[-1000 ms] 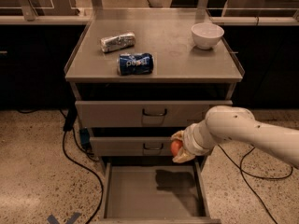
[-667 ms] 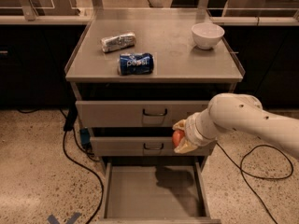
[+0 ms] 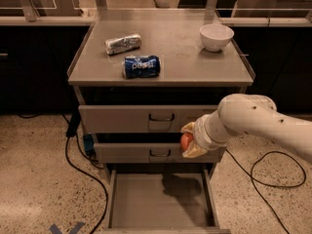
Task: Pick apple from bottom drawer and place on counter
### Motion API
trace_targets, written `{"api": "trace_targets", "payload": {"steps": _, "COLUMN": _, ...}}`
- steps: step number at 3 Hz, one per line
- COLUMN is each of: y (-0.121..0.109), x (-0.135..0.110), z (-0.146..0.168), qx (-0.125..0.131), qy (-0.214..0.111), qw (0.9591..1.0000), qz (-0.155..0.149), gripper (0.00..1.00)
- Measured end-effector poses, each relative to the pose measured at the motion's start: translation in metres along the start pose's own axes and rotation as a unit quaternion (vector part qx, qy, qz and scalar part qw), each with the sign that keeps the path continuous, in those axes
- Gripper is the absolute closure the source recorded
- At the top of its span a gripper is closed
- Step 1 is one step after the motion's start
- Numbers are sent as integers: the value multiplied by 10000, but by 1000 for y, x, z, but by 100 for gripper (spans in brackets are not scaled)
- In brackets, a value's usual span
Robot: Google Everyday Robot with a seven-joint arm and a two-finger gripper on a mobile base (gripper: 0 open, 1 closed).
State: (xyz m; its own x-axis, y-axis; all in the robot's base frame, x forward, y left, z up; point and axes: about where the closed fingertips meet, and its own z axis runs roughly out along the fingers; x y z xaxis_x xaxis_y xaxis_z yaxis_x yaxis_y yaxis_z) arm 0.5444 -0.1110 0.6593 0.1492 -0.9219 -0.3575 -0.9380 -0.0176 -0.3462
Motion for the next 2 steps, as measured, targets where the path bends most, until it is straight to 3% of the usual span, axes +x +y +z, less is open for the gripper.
{"api": "trace_targets", "payload": {"steps": 2, "y": -31, "x": -31, "z": -68, "qx": 303, "qy": 127, "qw": 9990, "qz": -318, "gripper": 100}}
